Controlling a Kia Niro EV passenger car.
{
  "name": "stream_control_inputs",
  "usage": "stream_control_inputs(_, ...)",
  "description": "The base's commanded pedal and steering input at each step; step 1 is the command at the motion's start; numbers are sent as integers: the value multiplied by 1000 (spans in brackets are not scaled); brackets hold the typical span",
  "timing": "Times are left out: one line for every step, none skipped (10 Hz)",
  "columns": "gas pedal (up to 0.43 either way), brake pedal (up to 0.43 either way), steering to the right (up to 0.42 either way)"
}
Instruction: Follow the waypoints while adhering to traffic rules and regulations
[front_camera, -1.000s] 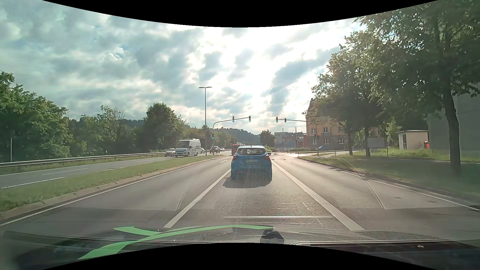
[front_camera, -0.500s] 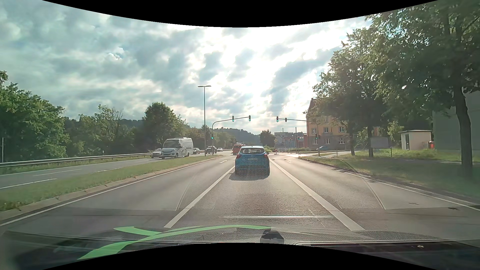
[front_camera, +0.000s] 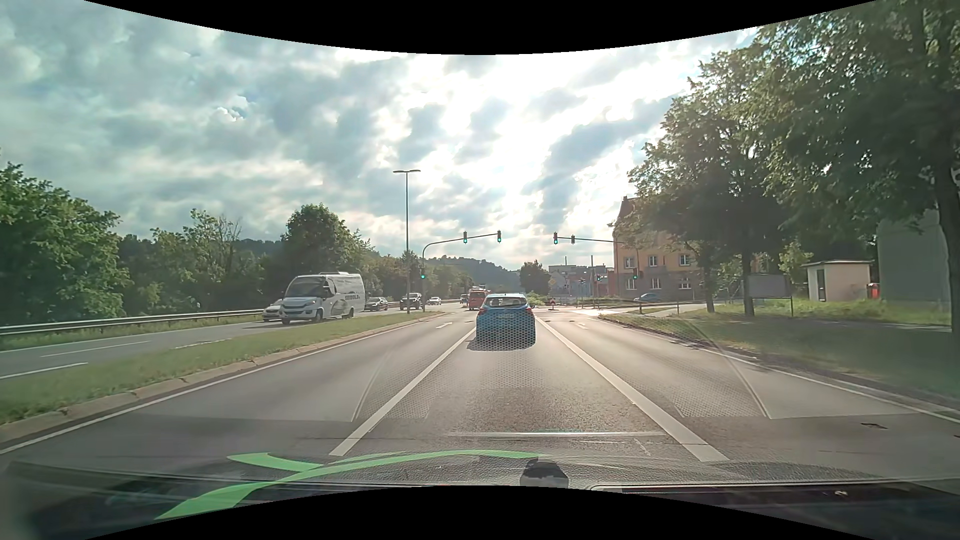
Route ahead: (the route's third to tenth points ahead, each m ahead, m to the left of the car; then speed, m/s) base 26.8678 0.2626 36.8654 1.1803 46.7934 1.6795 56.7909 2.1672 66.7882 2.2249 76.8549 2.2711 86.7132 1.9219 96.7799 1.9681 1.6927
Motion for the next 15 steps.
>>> stream_control_inputs(150,0,2)
stream_control_inputs(150,0,2)
stream_control_inputs(157,0,2)
stream_control_inputs(169,0,2)
stream_control_inputs(248,0,3)
stream_control_inputs(260,0,5)
stream_control_inputs(268,0,6)
stream_control_inputs(268,0,6)
stream_control_inputs(268,0,6)
stream_control_inputs(287,0,6)
stream_control_inputs(311,0,6)
stream_control_inputs(311,0,6)
stream_control_inputs(311,0,5)
stream_control_inputs(311,0,5)
stream_control_inputs(311,0,5)
